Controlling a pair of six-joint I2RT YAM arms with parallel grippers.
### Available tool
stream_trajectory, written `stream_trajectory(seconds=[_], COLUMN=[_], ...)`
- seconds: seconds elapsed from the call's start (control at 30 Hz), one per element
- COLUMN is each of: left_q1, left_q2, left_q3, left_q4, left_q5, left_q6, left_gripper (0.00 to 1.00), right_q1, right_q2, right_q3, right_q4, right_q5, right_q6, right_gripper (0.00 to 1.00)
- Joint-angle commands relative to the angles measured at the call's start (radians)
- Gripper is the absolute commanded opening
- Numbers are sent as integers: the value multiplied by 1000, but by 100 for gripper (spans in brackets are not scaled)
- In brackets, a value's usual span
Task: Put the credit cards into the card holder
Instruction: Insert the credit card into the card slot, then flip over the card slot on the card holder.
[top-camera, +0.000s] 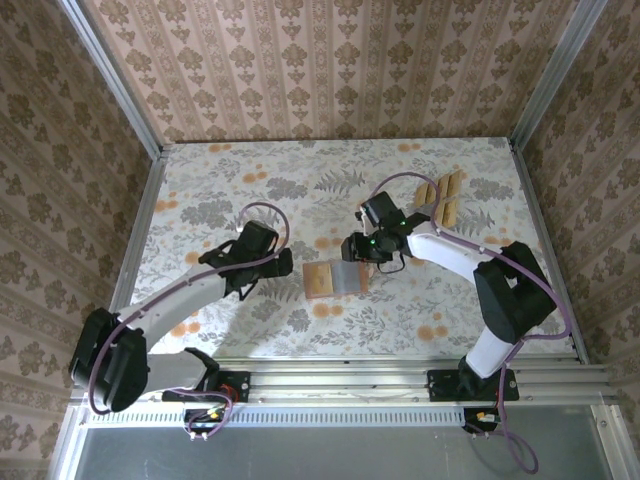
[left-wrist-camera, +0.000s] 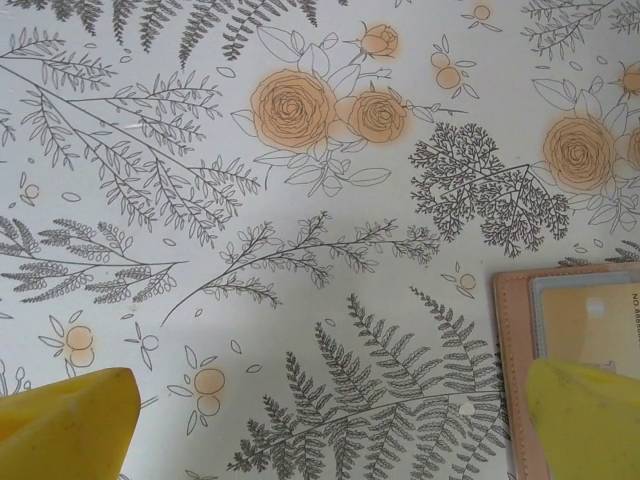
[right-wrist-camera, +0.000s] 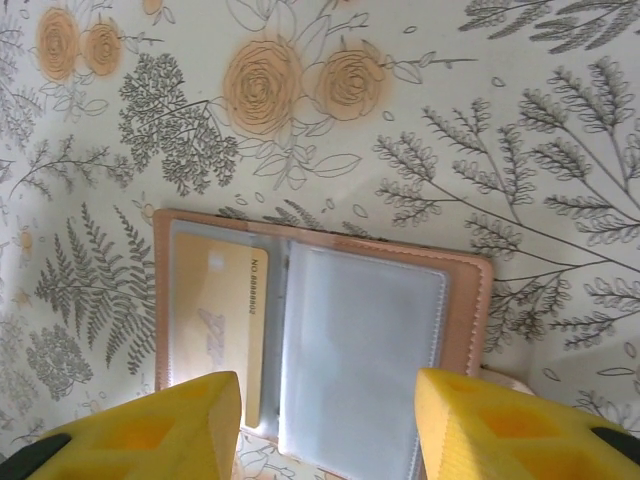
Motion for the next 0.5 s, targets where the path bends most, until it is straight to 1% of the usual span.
stream_trajectory(seconds=[0.0, 0.13, 0.33, 0.47], left_q1=[2, -20, -133, -191], left_q2=[-17, 7, 78, 163], left_q3=[-8, 7, 49, 103], left_q4=[-9, -2, 64, 77], left_q5=[2, 27, 25, 13], left_q6=[-38, -49, -20, -21], left_gripper=[100, 100, 100, 100], right_q1=[-17, -21, -24, -29], right_q2=[-19, -5, 15, 27], right_q3=[24, 30, 40, 29], right_q4=[-57, -64, -85, -76], right_q5=[31, 40, 70, 69], right_q6=[-49, -65, -91, -95], right_gripper=[51, 51, 51, 47])
